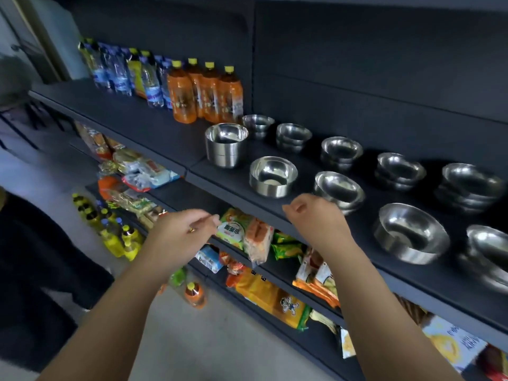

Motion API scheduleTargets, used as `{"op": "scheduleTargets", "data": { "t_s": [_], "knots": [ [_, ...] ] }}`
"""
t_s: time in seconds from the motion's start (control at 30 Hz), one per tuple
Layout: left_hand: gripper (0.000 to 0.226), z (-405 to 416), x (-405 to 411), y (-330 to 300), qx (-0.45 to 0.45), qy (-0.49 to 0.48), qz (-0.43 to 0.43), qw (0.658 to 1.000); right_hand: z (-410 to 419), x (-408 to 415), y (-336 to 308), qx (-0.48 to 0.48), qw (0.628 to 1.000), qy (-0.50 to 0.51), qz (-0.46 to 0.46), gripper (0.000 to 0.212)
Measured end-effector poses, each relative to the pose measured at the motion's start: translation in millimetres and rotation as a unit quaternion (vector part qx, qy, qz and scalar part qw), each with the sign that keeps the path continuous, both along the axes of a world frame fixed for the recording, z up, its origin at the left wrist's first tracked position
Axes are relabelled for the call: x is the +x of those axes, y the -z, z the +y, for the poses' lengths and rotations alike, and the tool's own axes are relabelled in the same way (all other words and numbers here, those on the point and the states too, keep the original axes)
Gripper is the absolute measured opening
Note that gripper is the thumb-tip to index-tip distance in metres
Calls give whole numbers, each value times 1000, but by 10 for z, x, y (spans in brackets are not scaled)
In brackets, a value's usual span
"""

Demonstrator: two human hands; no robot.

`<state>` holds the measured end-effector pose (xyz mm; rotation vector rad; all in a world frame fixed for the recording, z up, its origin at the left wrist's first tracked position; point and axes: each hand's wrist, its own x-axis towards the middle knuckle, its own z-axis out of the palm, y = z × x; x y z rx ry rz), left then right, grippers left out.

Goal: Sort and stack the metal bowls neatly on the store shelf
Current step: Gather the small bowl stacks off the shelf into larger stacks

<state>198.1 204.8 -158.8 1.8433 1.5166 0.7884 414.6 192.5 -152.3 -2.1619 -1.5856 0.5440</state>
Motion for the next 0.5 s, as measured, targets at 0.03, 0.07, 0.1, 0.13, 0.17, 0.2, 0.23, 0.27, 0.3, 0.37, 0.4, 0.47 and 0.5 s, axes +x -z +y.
{"op": "scheduleTargets", "data": {
  "t_s": [0.03, 0.07, 0.1, 0.13, 0.17, 0.2, 0.23, 0.27, 0.3, 0.37, 0.4, 0.47, 0.5],
  "knots": [
    [20, 110, 7, 10, -5, 10, -9, 1000, 86, -12, 23, 1, 1000, 5, 1, 28],
    [18, 247, 20, 16, -13, 23, -13, 1000, 187, -22, 43, 0, 1000, 11, 1, 28],
    [17, 337, 47, 22, -20, 37, -14, 999, 239, -22, 52, -4, 1000, 16, 0, 29],
    [16, 443, 66, 30, -26, 53, -13, 998, 295, -25, 55, -8, 1000, 21, 1, 31],
    [15, 596, 73, 37, -29, 71, -8, 997, 387, -30, 66, -9, 999, 31, 4, 32],
    [15, 747, 90, 33, -31, 88, -1, 996, 474, -30, 69, -8, 999, 42, 5, 31],
    [15, 907, 113, 26, -32, 103, 5, 994, 559, -36, 69, -4, 999, 54, 7, 30],
    [16, 1073, 136, 22, -34, 116, 4, 993, 645, -44, 71, 2, 998, 65, 9, 28],
    [16, 1243, 163, 22, -37, 130, -4, 991, 739, -54, 76, 9, 997, 77, 11, 28],
    [17, 1556, 230, 20, -40, 168, -15, 985, 916, -77, 91, 19, 994, 105, 4, 30],
    [17, 1704, 265, 24, -41, 189, -17, 981, 999, -91, 101, 24, 993, 120, 3, 31],
    [19, 1983, 340, 29, -49, 227, -22, 972, 1156, -114, 122, 25, 988, 150, 6, 30],
    [19, 2106, 377, 28, -55, 241, -26, 969, 1229, -122, 123, 23, 986, 168, 7, 28]
  ]
}}
